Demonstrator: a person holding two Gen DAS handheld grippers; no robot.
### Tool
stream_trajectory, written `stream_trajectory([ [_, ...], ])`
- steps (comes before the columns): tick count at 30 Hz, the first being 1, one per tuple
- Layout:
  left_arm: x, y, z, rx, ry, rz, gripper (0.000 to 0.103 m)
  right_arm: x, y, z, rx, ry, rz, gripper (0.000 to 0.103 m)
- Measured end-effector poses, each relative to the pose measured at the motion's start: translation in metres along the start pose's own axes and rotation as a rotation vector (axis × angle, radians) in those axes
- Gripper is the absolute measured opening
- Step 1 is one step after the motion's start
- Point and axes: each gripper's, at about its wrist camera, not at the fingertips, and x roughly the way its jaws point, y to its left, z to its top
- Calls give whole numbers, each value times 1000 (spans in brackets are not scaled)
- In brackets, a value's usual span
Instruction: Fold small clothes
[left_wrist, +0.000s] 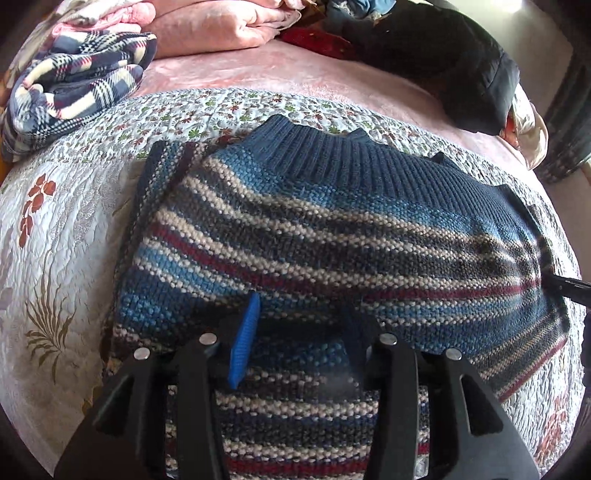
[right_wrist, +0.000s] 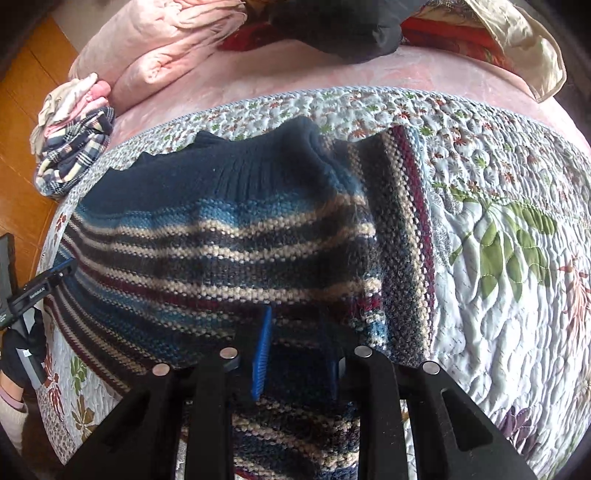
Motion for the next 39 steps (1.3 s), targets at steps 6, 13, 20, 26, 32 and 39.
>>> stream_trajectory([
  [6,3,-3,-2,11,-12,11,44,1,0,-4,6,-20,3,25],
  [13,-8,-10,4,2,1,20,43,-46,-11,-5,102,-81,70,54],
  [20,-22,-39,-1,37,-15,-39,49,-61,-50,-18,194,-42,60,66],
  [26,-9,-56,-2,54,6,-46,50,-31,-72,-30,283,29,131,67],
  [32,2,-52,-3,39,14,-47,52,-13,-77,-29,324,15,210,68],
  [39,4,-49,-5,39,13,-55,53,-8,-71,-21,299,11,210,42],
])
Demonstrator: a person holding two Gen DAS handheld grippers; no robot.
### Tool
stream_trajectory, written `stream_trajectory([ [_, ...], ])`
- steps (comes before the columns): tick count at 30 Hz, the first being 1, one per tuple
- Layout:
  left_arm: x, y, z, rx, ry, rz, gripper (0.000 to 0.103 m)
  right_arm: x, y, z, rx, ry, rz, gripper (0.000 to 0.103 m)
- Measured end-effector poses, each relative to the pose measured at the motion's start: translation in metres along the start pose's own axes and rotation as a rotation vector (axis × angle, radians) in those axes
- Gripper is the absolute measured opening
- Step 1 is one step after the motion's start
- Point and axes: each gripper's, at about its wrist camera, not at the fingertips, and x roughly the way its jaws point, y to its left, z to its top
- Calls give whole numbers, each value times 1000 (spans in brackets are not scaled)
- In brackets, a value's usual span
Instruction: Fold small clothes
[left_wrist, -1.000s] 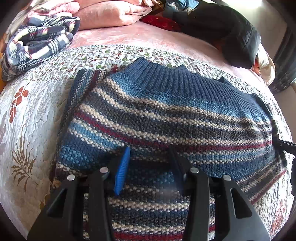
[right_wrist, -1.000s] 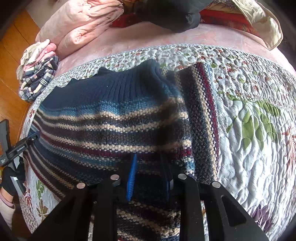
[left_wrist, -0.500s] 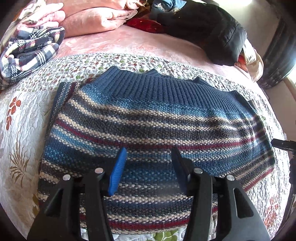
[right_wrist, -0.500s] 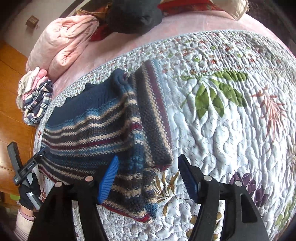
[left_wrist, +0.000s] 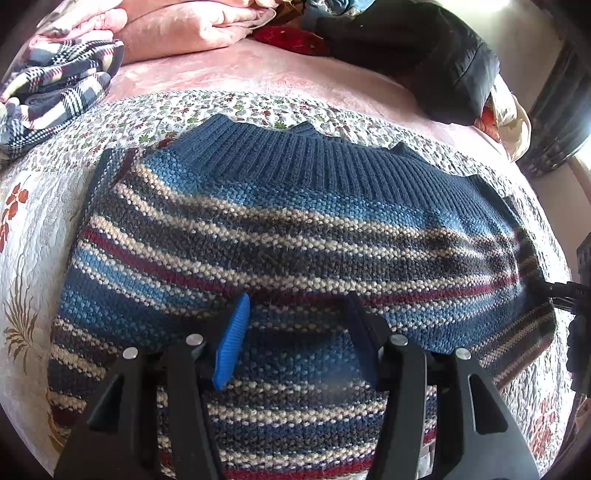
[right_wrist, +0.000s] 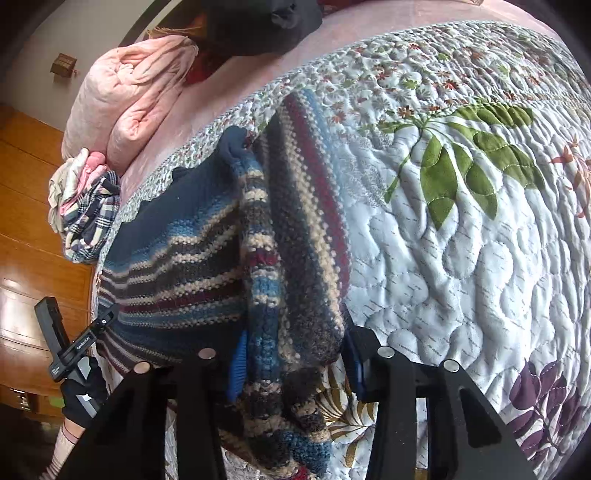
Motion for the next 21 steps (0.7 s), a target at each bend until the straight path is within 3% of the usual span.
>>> stream_trajectory([
  [21,1,4,-1,3,-17,-32,54,-1,-8,-6,51,-16,7,38],
])
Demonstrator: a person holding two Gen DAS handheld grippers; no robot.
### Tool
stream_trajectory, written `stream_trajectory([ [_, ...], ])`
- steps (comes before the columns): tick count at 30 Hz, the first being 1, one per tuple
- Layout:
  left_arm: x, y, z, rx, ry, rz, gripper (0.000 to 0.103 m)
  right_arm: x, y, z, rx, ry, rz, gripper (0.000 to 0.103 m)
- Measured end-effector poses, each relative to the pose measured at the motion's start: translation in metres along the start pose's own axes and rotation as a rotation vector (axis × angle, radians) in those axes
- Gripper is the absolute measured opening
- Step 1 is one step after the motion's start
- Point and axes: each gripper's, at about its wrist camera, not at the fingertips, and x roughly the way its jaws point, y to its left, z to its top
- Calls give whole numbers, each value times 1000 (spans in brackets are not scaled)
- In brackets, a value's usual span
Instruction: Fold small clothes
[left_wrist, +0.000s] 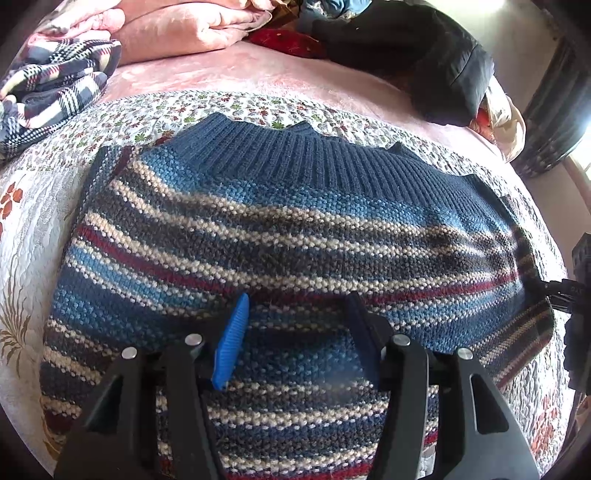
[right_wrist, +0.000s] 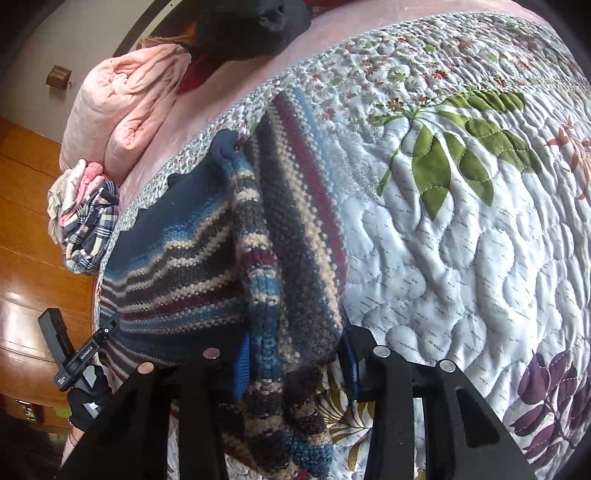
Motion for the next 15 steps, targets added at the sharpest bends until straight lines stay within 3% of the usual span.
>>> stream_trajectory([
  [5,-12,4,2,-29,-4,-63,52,-22,32,8,-17,-17,40,33],
  [10,-29,2,-3,-10,-21,-130,52,-38,103,19,-139,-32,78,32],
  [15,-39,3,-6,8,-28,-147,52,-27,178,22,-286,-19,91,32],
])
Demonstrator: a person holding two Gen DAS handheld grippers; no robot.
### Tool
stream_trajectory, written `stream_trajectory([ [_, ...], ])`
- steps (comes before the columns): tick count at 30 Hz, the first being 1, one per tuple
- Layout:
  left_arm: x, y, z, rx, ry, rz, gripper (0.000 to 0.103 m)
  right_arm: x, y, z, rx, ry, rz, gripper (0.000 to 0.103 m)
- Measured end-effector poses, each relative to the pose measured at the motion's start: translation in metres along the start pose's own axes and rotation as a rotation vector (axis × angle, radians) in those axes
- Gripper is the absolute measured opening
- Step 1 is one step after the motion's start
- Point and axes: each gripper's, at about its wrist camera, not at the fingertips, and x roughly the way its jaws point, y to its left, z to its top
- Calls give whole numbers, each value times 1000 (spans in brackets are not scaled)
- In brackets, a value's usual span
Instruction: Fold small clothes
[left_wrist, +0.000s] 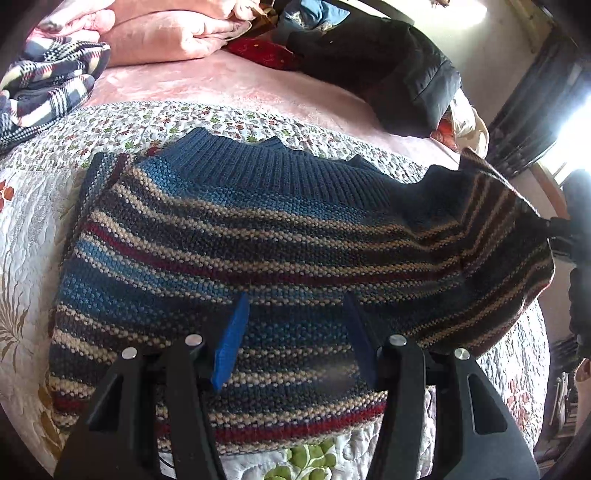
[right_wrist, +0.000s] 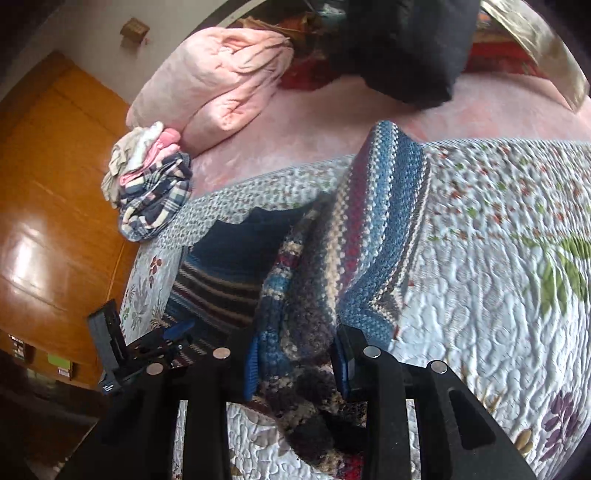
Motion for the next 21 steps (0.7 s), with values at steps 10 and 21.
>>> stream_trajectory([
  [10,-13,21,-2,-51,-17,-17,52,87,73,11,-128,146,-46,32],
  [21,-16,34,3,-116,-21,-62,52,127,84,-5,-153,239,-71,44],
])
